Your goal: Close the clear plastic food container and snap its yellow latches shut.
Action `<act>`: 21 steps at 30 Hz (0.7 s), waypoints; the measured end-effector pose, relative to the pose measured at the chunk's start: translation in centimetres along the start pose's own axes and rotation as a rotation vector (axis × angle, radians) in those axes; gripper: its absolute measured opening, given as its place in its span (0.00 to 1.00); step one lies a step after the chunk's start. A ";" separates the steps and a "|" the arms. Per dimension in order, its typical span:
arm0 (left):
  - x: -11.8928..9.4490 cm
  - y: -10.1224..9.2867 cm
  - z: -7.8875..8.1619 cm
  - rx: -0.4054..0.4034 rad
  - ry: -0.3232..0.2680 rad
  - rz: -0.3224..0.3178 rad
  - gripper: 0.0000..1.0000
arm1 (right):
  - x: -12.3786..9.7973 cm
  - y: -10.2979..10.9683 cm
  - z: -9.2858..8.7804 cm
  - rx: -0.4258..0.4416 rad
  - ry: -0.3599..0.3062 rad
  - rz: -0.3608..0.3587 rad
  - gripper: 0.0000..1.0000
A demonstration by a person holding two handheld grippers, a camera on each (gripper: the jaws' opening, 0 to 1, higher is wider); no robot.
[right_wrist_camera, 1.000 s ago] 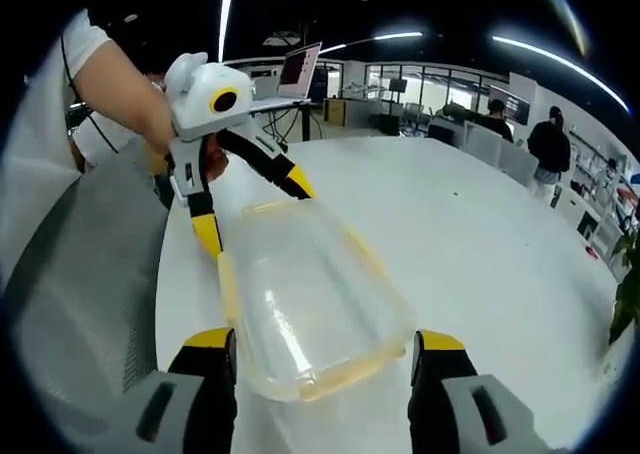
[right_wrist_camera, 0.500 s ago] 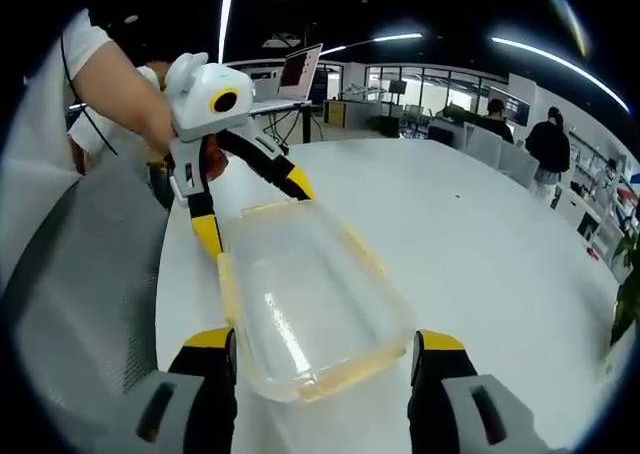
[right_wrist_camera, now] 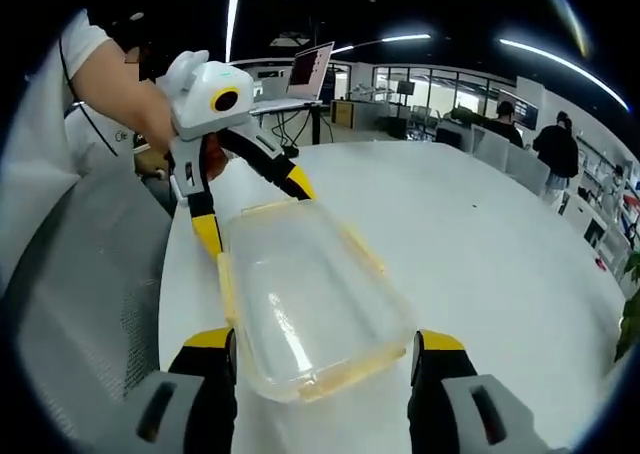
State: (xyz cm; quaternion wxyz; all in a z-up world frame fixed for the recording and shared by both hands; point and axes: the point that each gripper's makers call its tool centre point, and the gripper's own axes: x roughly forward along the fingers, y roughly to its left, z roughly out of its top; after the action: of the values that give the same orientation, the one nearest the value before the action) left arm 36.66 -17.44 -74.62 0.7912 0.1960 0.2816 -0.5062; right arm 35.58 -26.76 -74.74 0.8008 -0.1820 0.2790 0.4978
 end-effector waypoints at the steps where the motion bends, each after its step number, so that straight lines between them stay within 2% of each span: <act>1: -0.3 0.2 -0.3 -0.002 0.001 0.003 0.70 | 0.2 0.1 0.1 0.000 0.000 0.002 0.69; 12: -2.9 1.5 -2.5 -0.013 0.018 0.020 0.69 | 2.7 1.7 2.2 -0.011 -0.011 0.024 0.69; 21: -4.3 2.7 -3.8 -0.016 0.019 0.023 0.69 | 4.4 2.3 3.7 -0.011 -0.002 0.035 0.68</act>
State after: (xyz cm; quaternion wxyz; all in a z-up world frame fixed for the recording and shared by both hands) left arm 36.77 -11.12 -74.65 0.7958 0.1978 0.2907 -0.4931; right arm 35.97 -20.61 -74.64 0.7911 -0.1811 0.2785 0.5136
